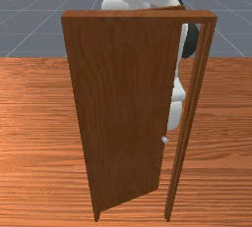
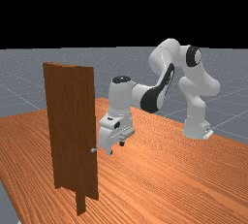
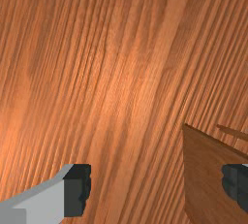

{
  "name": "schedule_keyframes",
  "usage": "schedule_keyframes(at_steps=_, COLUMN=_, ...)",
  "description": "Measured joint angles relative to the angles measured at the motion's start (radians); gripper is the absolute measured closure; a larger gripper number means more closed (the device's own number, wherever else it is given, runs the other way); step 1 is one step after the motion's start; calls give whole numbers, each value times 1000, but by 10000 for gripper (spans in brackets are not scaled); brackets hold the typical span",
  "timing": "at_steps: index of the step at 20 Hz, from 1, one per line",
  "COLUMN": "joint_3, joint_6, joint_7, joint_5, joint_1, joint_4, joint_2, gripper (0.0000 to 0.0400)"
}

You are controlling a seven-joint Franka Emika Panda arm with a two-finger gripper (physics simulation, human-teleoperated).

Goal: Close the door

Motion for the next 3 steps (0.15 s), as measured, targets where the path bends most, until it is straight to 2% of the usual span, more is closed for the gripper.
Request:
schedule_keyframes(at_steps=1, joint_3=-16, joint_6=-40, joint_7=77, joint_5=9, joint_1=13, joint_4=84, joint_2=47, gripper=0)
schedule_keyframes(at_steps=3, joint_3=-21, joint_6=-116, joint_7=92, joint_5=15, joint_1=20, joint_4=258, joint_2=145, gripper=0)
